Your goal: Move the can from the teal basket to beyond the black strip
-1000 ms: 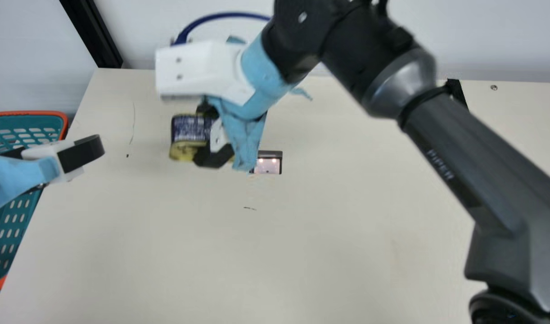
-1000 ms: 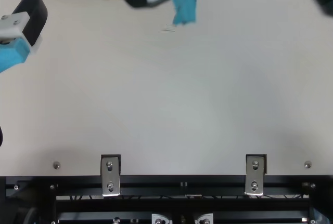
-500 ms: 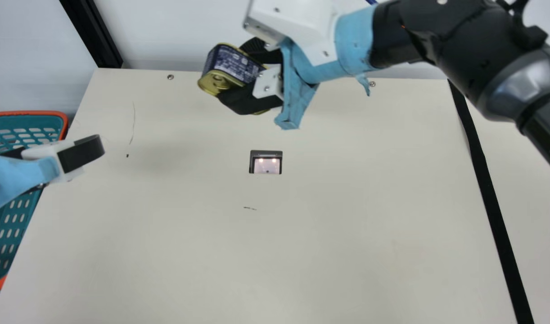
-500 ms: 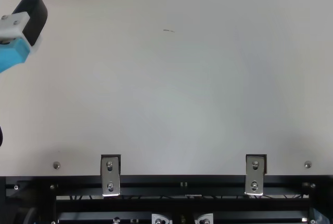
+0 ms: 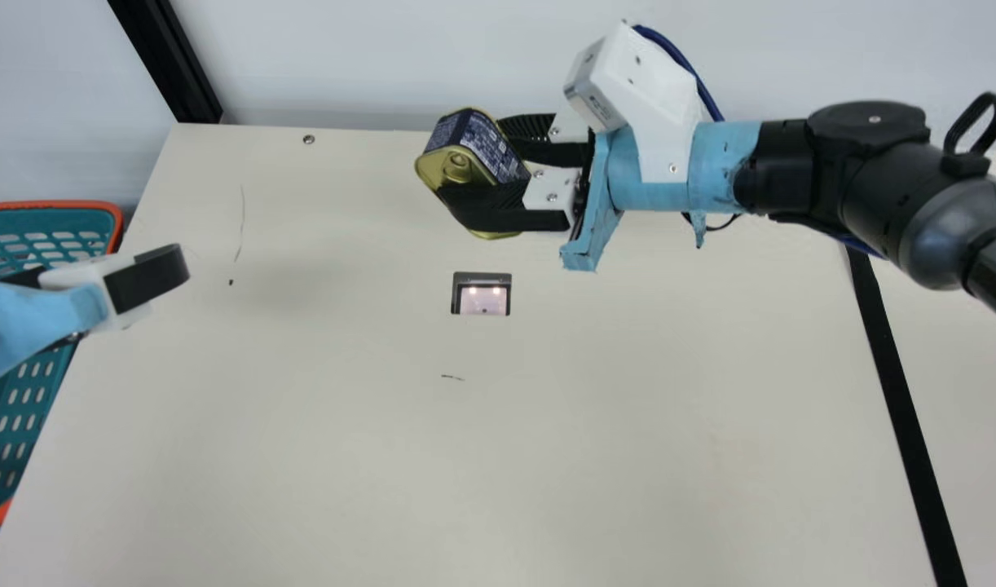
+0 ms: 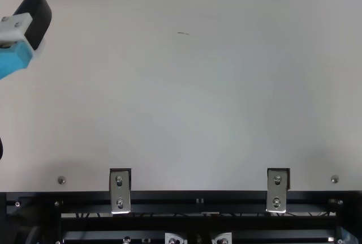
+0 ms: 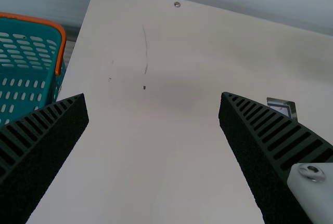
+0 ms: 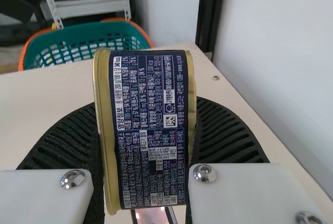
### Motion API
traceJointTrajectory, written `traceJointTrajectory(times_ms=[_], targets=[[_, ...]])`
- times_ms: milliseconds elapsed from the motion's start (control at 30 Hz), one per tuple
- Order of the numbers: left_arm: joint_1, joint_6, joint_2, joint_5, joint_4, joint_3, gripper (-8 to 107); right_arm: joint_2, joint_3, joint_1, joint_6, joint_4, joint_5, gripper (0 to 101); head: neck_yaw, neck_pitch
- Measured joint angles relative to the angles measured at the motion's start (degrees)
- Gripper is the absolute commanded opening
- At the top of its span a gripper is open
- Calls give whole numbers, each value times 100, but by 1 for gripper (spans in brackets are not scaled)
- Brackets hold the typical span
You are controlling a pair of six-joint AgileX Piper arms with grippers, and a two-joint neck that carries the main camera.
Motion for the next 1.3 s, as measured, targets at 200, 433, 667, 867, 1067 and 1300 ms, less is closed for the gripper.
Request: traceJointTrajectory(times_ms=[200,433,667,867,1067,1300], targets=[[0,0,0,0,0,0,90,208,173,-17,-433,558,144,0,0,0],[0,0,0,0,0,0,90,437,169,49,-582,725,92,0,0,0],[0,0,0,0,0,0,90,619,69,138,-576,695,-39,0,0,0],[0,0,0,0,0,0,90,726,1,184,-535,665,-135,0,0,0],[0,0,0,0,0,0,90,655,-20,138,-610,892,-242,0,0,0],[0,0,0,0,0,0,90,333,-4,29,-682,878,-404,0,0,0]])
